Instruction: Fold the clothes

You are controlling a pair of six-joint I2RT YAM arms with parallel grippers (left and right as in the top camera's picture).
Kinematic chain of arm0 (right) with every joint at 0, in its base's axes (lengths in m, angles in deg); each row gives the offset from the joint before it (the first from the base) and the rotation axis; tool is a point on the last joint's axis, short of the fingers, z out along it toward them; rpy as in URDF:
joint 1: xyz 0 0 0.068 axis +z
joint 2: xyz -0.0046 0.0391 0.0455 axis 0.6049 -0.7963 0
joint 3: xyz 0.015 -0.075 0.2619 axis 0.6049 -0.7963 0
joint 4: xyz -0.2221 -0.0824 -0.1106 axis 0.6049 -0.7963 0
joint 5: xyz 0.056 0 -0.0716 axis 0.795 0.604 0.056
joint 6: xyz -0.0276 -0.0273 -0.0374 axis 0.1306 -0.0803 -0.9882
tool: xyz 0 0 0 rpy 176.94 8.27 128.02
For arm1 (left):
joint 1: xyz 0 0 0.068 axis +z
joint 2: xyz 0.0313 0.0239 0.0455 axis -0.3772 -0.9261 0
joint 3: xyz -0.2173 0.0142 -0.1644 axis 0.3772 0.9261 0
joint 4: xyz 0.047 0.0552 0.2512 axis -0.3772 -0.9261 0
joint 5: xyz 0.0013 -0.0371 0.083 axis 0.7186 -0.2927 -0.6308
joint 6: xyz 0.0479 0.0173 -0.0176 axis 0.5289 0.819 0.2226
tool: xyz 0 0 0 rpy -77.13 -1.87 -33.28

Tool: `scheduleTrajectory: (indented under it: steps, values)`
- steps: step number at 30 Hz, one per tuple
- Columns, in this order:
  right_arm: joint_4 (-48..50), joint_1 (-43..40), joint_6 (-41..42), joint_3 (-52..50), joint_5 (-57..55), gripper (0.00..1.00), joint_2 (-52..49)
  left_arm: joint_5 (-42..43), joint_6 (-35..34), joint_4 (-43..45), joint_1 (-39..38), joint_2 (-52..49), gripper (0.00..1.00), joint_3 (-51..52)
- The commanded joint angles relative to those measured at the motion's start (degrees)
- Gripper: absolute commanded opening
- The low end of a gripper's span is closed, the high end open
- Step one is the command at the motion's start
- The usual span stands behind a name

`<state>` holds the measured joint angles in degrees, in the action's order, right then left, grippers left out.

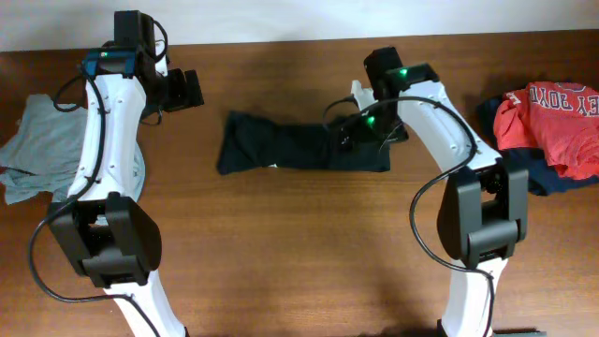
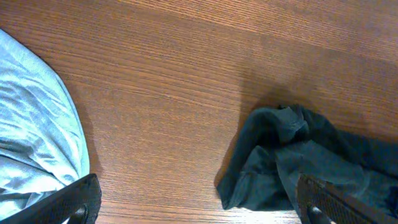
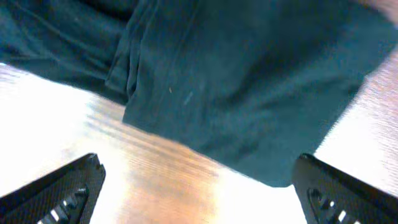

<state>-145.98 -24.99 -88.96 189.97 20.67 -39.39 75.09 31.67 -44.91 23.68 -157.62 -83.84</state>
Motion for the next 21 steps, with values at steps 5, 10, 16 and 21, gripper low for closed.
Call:
scheduleTrajectory:
  steps: [5, 10, 16, 21]
  values:
    - [-6.5, -2.1, 0.7, 9.2, 0.4, 0.99, -0.5, 3.3, -0.4, -0.6, -0.2, 0.9, 0.90, 0.5]
    - [-8.2, -4.0, 0.6, 9.4, 0.4, 0.99, -0.5, 12.0, 1.8, 0.4, -0.2, -1.7, 0.91, 5.2]
    - [-9.5, -6.1, 0.6, 9.4, 0.7, 0.99, -0.5, 20.2, 6.0, 2.0, -0.3, -7.0, 0.91, 8.8]
    - [-10.2, -7.8, 0.6, 9.4, 0.9, 0.99, -0.5, 24.8, 9.7, 2.8, -0.3, -11.4, 0.92, 9.5]
